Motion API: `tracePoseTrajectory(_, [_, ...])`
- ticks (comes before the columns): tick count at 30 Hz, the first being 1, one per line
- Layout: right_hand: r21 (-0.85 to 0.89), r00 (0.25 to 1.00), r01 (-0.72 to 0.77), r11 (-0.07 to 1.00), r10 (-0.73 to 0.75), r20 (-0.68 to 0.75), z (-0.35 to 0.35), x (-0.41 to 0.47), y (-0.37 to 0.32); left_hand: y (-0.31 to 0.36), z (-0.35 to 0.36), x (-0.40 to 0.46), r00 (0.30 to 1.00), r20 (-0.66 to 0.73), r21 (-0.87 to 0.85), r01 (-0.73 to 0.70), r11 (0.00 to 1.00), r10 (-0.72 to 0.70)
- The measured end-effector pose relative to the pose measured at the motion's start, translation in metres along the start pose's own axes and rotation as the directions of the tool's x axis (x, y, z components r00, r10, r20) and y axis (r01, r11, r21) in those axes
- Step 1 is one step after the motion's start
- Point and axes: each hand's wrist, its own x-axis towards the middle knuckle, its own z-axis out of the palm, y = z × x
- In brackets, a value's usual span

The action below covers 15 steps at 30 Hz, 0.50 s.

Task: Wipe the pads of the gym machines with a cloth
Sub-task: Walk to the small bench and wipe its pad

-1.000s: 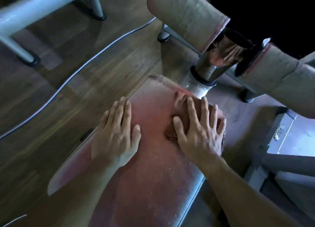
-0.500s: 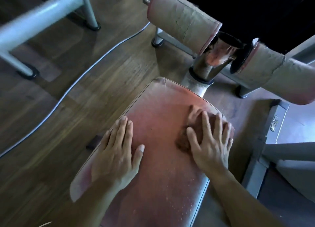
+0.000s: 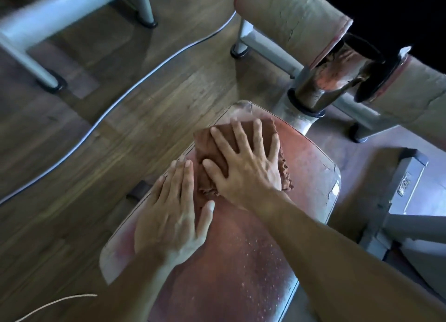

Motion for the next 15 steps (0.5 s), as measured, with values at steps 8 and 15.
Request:
tracePoseTrajectory(8, [-0.032, 0.989, 0.151, 0.988, -0.151, 0.001, -0.005, 0.023, 0.002, 0.002, 0.0, 0.0, 1.0, 0.001, 0.012, 0.017, 1.0, -0.017])
tracePoseTrajectory(15, [-0.028, 1.0, 0.014, 1.0, -0.015, -0.024, 0.001, -0.053, 0.051, 0.002, 0.002, 0.0, 1.0, -0.003, 0.04, 0.018, 0.999, -0.018])
